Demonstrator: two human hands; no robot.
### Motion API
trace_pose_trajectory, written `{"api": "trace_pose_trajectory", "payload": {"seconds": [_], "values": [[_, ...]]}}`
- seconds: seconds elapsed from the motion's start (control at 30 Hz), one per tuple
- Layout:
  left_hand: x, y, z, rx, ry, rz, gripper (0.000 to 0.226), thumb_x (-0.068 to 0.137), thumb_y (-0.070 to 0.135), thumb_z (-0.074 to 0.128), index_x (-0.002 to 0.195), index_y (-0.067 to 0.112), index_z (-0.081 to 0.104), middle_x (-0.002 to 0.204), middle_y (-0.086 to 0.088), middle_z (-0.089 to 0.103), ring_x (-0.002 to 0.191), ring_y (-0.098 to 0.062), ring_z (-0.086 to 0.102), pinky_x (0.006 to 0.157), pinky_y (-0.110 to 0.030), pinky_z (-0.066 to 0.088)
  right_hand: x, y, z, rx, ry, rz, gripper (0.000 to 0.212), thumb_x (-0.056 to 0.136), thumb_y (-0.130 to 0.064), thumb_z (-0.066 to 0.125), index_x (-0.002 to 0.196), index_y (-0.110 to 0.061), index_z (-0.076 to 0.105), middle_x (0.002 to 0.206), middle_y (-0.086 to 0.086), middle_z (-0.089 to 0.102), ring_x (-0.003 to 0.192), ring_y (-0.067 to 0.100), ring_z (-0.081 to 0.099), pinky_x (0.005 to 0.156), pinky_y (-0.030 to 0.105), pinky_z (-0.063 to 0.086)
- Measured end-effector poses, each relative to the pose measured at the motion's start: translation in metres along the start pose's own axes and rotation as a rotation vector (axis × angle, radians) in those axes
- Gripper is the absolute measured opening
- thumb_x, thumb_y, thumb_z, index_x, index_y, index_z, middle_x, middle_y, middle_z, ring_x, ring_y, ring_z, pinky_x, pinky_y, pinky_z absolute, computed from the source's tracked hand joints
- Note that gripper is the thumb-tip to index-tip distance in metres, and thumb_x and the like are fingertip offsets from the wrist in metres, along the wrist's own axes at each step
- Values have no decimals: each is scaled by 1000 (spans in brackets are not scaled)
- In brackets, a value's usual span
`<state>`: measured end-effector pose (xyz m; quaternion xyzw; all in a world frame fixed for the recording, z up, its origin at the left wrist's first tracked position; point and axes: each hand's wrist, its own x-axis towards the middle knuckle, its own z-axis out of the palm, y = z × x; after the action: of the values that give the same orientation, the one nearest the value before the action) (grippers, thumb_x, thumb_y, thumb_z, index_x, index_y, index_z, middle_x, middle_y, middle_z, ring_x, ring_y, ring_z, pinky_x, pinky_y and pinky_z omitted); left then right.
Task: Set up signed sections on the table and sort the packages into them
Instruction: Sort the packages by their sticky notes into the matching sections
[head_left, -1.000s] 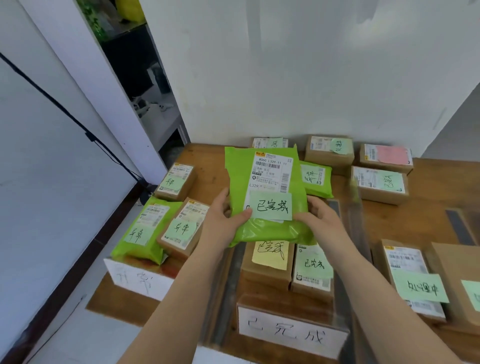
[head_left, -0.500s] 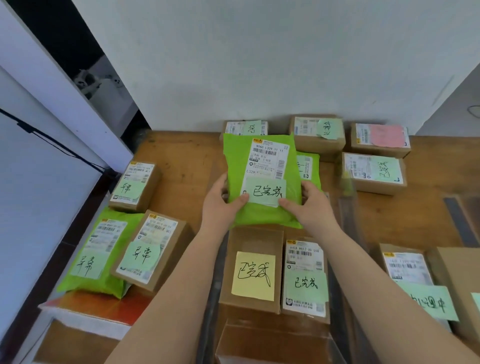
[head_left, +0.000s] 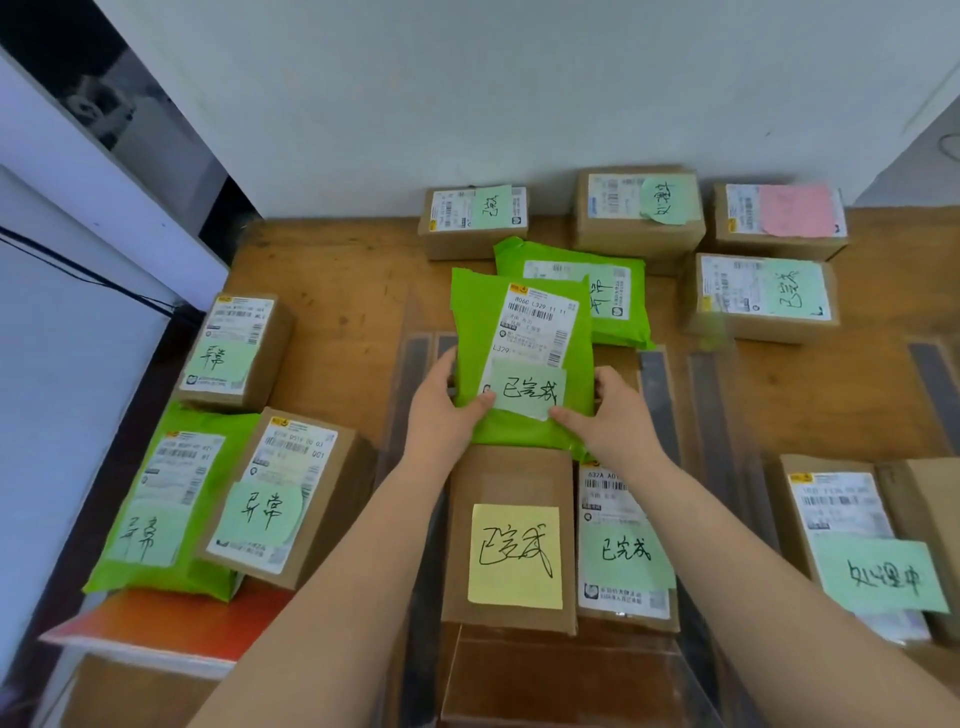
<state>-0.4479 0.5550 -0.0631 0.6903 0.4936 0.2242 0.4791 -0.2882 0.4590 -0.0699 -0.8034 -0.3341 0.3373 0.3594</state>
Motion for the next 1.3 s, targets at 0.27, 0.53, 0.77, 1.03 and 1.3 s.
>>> {"api": "trace_pose_trajectory", "payload": {"seconds": [0.27, 0.53, 0.77, 1.03, 1.3], "values": [[-9, -5, -2, 47, -22, -58, 55, 82, 12, 67, 133, 17, 45, 107, 13, 50, 100, -8, 47, 85, -21, 37, -11, -2, 5, -111, -59, 22, 43, 79, -26, 72, 112, -11, 48, 114, 7, 62, 88, 14, 52, 70, 25, 43], [-15, -9, -5, 80, -19, -88, 50, 84, 11, 65, 130, 14, 46, 102, 13, 47, 91, -4, 45, 56, 3, 34, -20, -6, 8, -183, -121, 67, 43, 81, -26, 70, 116, -11, 48, 119, 6, 61, 100, 20, 57, 71, 26, 42], [-7, -3, -5, 213, -55, -111, 66, 82, 17, 68, 140, 13, 35, 142, -7, 42, 127, -19, 41, 96, -33, 38, -13, -10, 0, -149, -121, 76, 79, 75, -35, 75, 137, -13, 32, 136, 7, 49, 117, 24, 51, 91, 39, 47], [44, 25, 15, 334, -90, 59, 64, 83, 25, 66, 139, 13, 38, 140, -7, 44, 130, -24, 37, 108, -41, 32, 52, -19, -35, -29, 202, 64, 68, 78, -32, 71, 132, -6, 41, 133, 12, 46, 122, 26, 45, 95, 32, 37], [119, 32, 34, 373, -144, 32, 62, 88, 43, 55, 139, 15, 35, 139, -4, 47, 125, -24, 45, 99, -40, 40, 114, -2, -43, -95, 210, 156, 68, 78, -32, 71, 129, -2, 39, 126, 14, 52, 113, 29, 53, 91, 39, 45]]}}
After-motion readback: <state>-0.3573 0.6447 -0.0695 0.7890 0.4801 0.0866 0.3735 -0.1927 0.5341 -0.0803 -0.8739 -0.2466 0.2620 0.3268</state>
